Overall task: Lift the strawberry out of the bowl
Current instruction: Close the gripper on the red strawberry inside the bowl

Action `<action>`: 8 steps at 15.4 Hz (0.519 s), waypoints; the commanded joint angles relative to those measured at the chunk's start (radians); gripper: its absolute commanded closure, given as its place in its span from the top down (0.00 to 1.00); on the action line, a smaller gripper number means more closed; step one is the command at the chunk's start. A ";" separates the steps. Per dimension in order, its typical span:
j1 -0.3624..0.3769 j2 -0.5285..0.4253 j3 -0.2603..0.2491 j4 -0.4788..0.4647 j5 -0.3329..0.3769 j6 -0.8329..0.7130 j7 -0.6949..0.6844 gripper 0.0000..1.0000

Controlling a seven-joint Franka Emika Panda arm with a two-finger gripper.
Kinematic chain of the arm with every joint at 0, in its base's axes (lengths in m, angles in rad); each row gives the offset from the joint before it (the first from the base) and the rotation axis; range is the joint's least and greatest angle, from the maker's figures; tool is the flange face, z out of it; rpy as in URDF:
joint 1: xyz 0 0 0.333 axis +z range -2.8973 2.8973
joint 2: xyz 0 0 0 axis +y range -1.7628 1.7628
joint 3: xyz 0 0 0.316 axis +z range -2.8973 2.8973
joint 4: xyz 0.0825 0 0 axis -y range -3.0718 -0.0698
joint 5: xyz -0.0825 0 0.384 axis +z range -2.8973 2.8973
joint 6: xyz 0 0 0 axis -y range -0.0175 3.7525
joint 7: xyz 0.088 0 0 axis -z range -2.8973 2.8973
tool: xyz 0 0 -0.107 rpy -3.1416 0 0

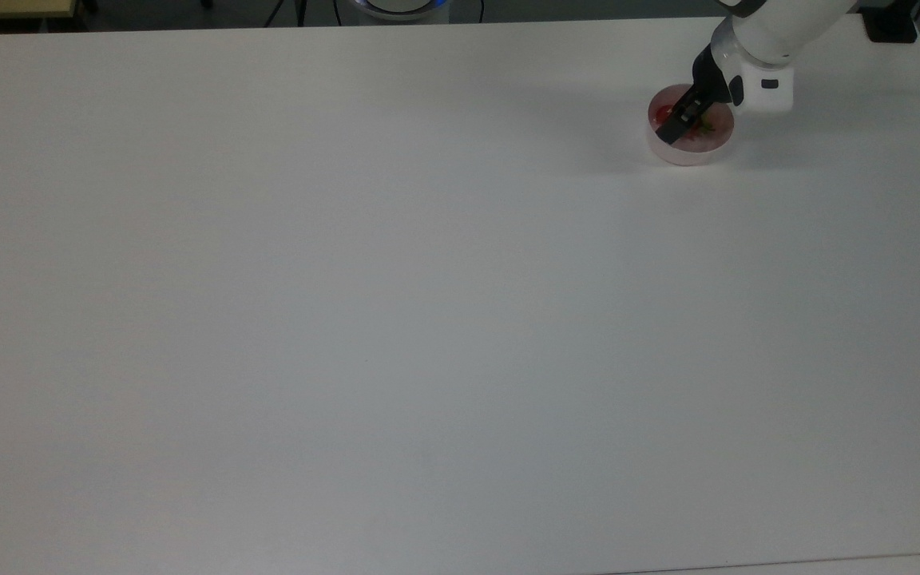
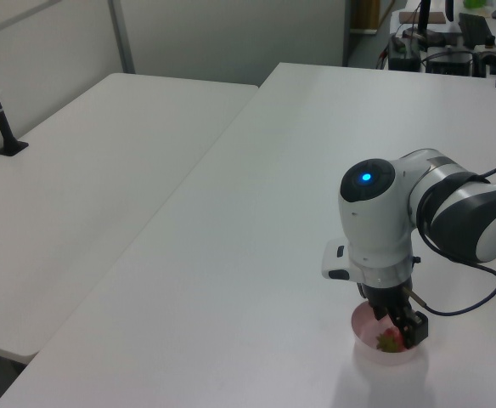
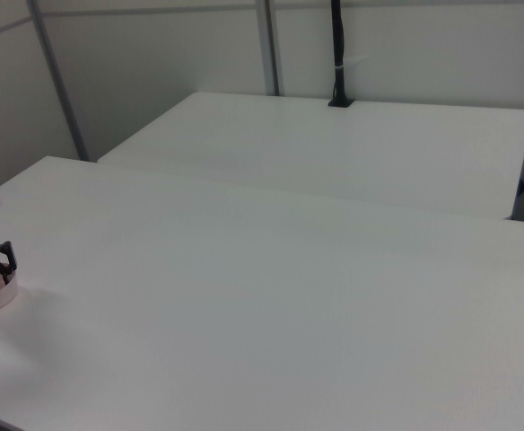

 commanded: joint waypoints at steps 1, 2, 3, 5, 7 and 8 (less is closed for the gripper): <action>-0.001 -0.006 -0.001 -0.022 -0.025 0.039 -0.018 0.45; -0.001 -0.006 -0.001 -0.021 -0.027 0.041 -0.027 0.33; -0.002 -0.006 -0.001 -0.019 -0.025 0.041 -0.036 0.31; -0.002 -0.007 -0.001 -0.016 -0.025 0.041 -0.050 0.27; -0.001 -0.010 -0.001 -0.016 -0.025 0.041 -0.051 0.27; -0.001 -0.015 -0.001 -0.013 -0.024 0.039 -0.050 0.27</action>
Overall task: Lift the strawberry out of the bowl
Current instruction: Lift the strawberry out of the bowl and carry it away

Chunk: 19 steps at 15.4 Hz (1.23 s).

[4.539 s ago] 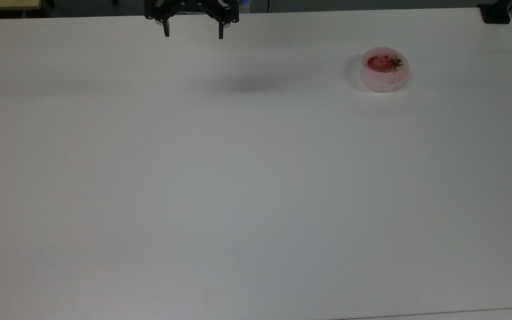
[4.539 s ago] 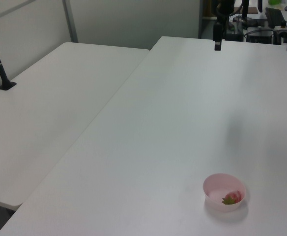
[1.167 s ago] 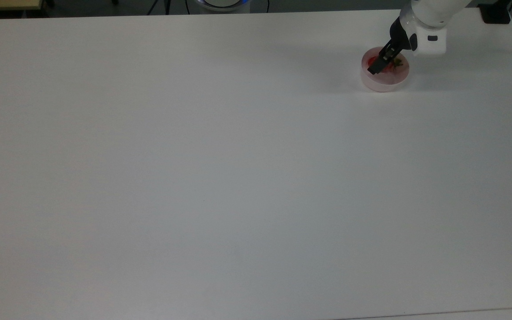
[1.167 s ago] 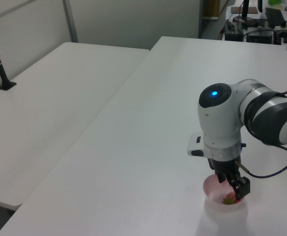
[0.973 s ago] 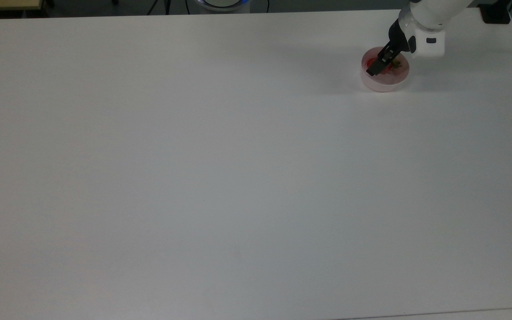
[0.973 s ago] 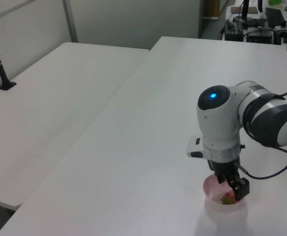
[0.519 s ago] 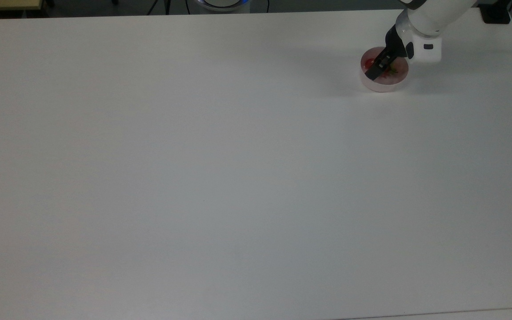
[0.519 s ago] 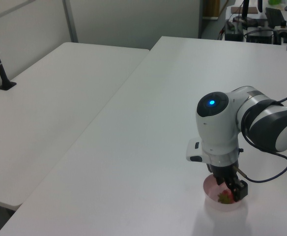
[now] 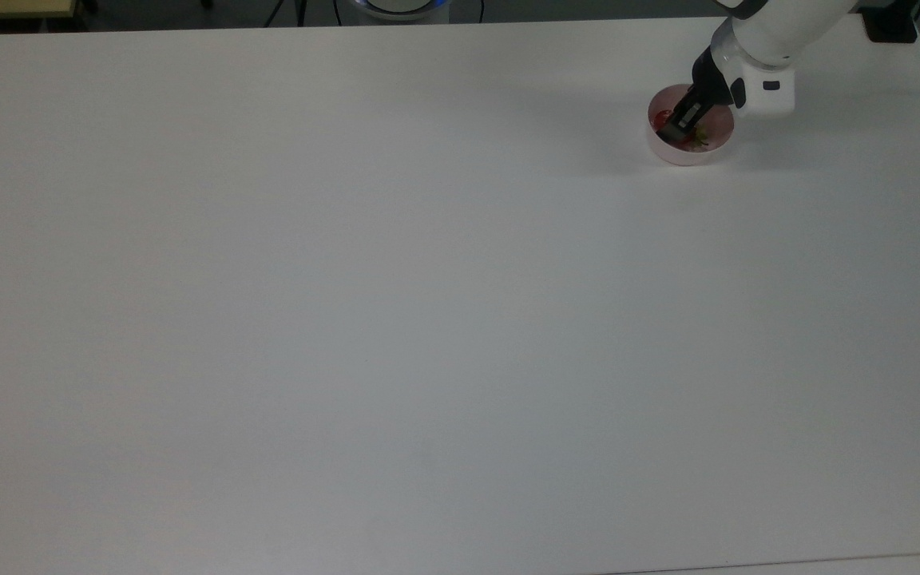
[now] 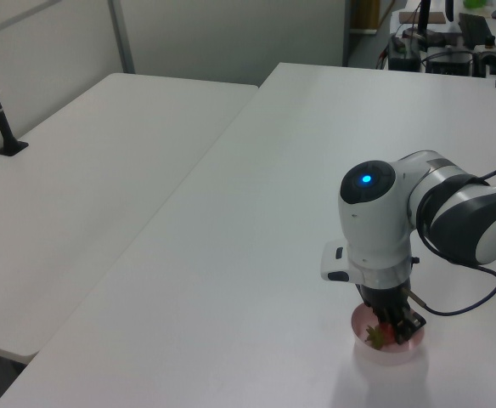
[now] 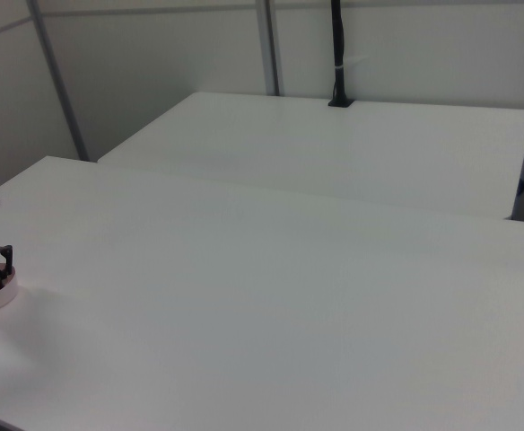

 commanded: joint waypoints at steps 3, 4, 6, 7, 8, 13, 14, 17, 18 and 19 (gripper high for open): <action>0.001 -0.057 0.004 -0.005 -0.003 0.019 -0.014 0.27; -0.002 -0.075 0.013 -0.002 0.000 0.008 -0.014 0.27; -0.017 -0.118 0.021 0.031 0.005 -0.047 -0.019 0.27; -0.031 -0.135 0.021 0.048 0.005 -0.073 -0.021 0.27; -0.051 -0.153 0.021 0.056 0.008 -0.088 -0.022 0.27; -0.253 -0.259 0.064 0.059 0.014 -0.145 -0.024 0.28; -0.311 -0.266 0.064 0.061 0.014 -0.144 -0.025 0.28; -0.479 -0.256 0.059 0.065 0.009 -0.124 -0.072 0.31; -0.519 -0.246 0.055 0.083 0.011 -0.110 -0.099 0.31; -0.551 -0.223 0.045 0.091 0.009 -0.098 -0.108 0.31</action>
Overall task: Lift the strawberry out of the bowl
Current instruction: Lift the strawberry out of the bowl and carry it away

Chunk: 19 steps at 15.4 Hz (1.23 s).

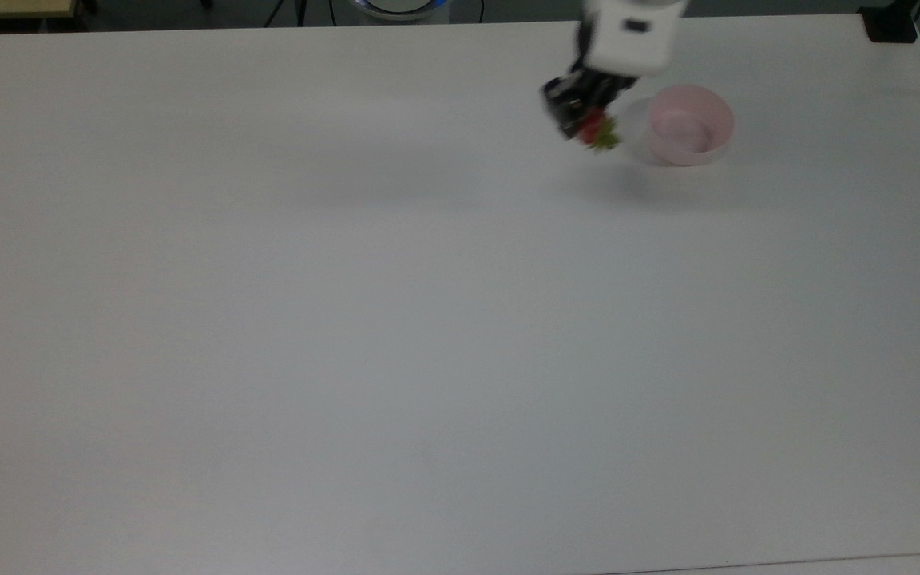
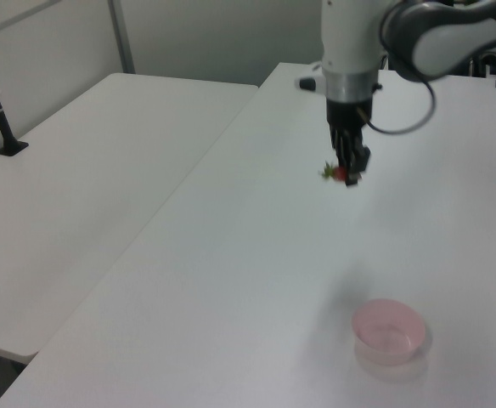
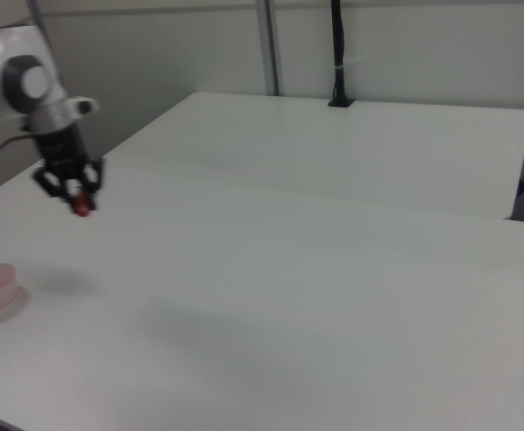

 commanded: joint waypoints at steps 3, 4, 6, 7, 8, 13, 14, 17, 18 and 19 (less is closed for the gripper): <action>-0.153 0.149 -0.023 0.081 0.007 0.137 -0.032 0.32; -0.158 0.195 -0.024 0.101 0.004 0.152 -0.021 0.32; -0.165 0.273 -0.035 0.152 -0.001 0.200 0.032 0.32; -0.165 0.301 -0.044 0.161 0.001 0.244 0.080 0.32; -0.165 0.324 -0.049 0.161 -0.004 0.296 0.130 0.32; -0.167 0.387 -0.093 0.157 -0.005 0.452 0.270 0.32; -0.167 0.401 -0.112 0.157 -0.005 0.462 0.271 0.32; -0.165 0.444 -0.155 0.155 -0.007 0.505 0.269 0.40; -0.165 0.445 -0.156 0.155 -0.007 0.507 0.266 0.44; -0.164 0.446 -0.156 0.154 -0.011 0.507 0.264 0.53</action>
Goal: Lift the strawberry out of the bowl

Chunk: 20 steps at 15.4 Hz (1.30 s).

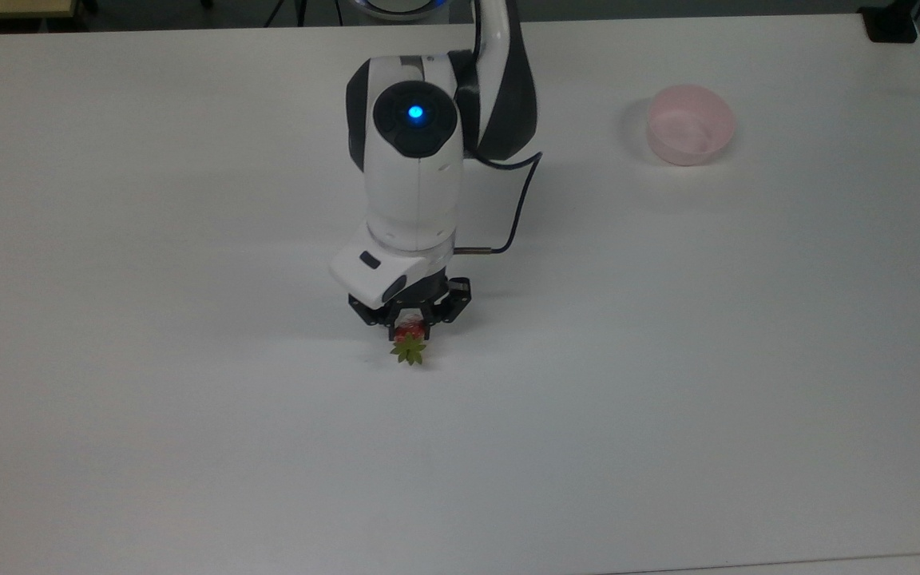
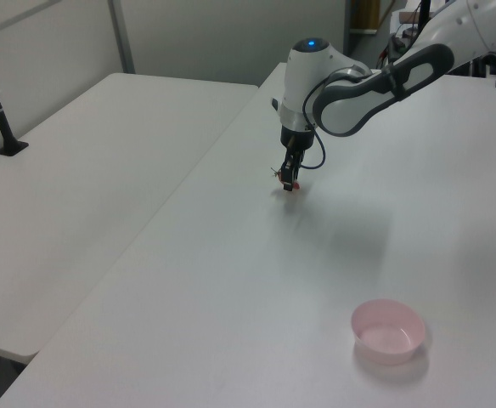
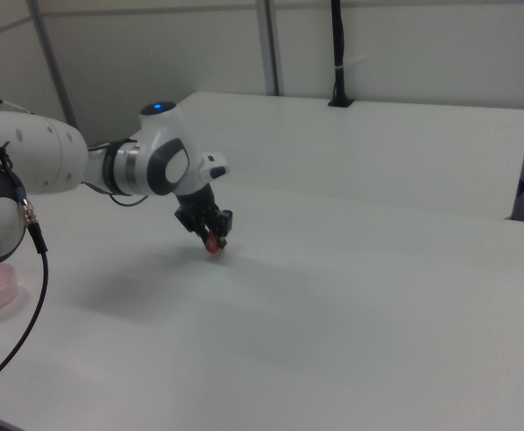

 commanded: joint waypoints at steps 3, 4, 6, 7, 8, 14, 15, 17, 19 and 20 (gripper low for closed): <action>0.015 0.012 -0.017 0.010 -0.013 0.023 0.028 1.00; 0.015 -0.008 -0.020 0.012 -0.009 0.014 0.028 1.00; 0.013 -0.105 -0.029 -0.023 -0.006 -0.009 0.029 1.00; 0.012 -0.170 -0.029 -0.063 -0.006 -0.052 0.029 1.00; 0.012 -0.233 -0.029 -0.088 -0.004 -0.113 0.031 1.00; -0.011 -0.520 -0.030 -0.175 -0.006 -0.521 0.132 1.00; -0.013 -0.563 -0.030 -0.194 -0.006 -0.533 0.126 1.00; -0.017 -0.627 -0.029 -0.244 -0.006 -0.564 0.085 1.00; -0.019 -0.648 -0.030 -0.266 -0.006 -0.564 0.074 1.00; -0.023 -0.646 -0.030 -0.264 -0.004 -0.563 0.071 1.00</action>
